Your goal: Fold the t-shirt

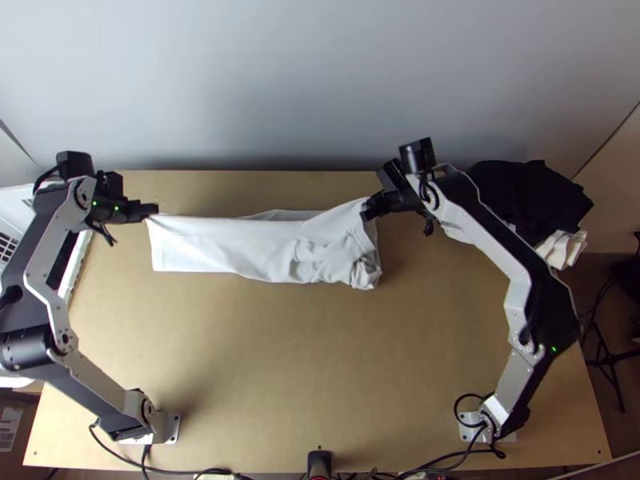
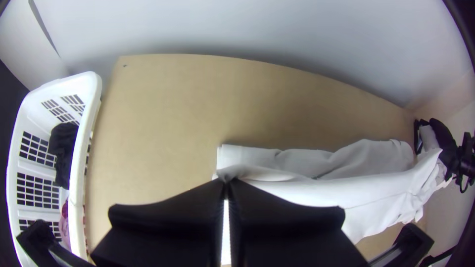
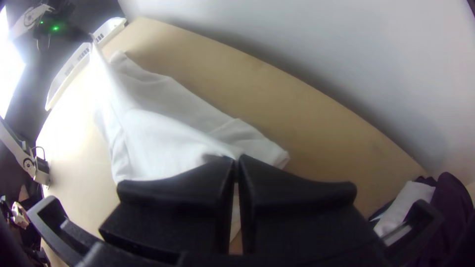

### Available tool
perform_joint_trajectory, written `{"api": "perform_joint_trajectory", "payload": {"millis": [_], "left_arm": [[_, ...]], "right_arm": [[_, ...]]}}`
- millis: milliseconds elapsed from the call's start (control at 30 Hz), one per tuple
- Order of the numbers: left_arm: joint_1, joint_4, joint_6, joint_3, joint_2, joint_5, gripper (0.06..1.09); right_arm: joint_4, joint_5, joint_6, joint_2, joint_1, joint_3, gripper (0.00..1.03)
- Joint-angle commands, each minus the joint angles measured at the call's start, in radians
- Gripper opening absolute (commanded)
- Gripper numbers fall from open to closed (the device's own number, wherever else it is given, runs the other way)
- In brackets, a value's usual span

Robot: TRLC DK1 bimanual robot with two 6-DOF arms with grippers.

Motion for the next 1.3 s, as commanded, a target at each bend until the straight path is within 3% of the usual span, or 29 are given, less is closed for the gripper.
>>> {"api": "perform_joint_trajectory", "payload": {"millis": [0,367,767,800,867,900,1000,1033,1133,1267], "left_arm": [[-0.028,-0.001,-0.004,0.153,0.159,-0.025,0.09],[-0.071,-0.015,-0.015,0.317,0.341,-0.052,0.09],[-0.092,-0.024,-0.021,0.426,0.475,-0.075,0.09],[-0.094,-0.024,-0.024,0.426,0.481,-0.075,0.09],[-0.094,-0.024,-0.029,0.426,0.495,-0.075,0.1],[-0.094,-0.024,-0.037,0.426,0.499,-0.075,0.17],[-0.094,-0.067,-0.07,0.424,0.484,-0.064,0.53],[-0.095,-0.079,-0.081,0.418,0.466,-0.053,0.65],[-0.097,-0.09,-0.1,0.368,0.378,0.001,1.02],[-0.088,-0.103,-0.118,0.293,0.26,0.062,1.04]], "right_arm": [[-0.035,0.007,-0.014,0.176,-0.041,0.197,0.03],[-0.184,0.027,-0.068,0.454,-0.077,0.577,0.03],[-0.198,0.043,-0.08,0.529,-0.073,0.562,0.03],[-0.2,0.043,-0.082,0.534,-0.073,0.562,0.04],[-0.204,0.043,-0.079,0.543,-0.074,0.557,0.28],[-0.213,0.043,-0.08,0.545,-0.073,0.551,0.43],[-0.295,0.042,-0.076,0.529,-0.058,0.551,0.95],[-0.318,0.042,-0.062,0.515,-0.051,0.548,0.99],[-0.319,0.037,-0.028,0.437,-0.033,0.514,0.99],[-0.312,0.034,-0.016,0.35,-0.018,0.531,0.99]]}}
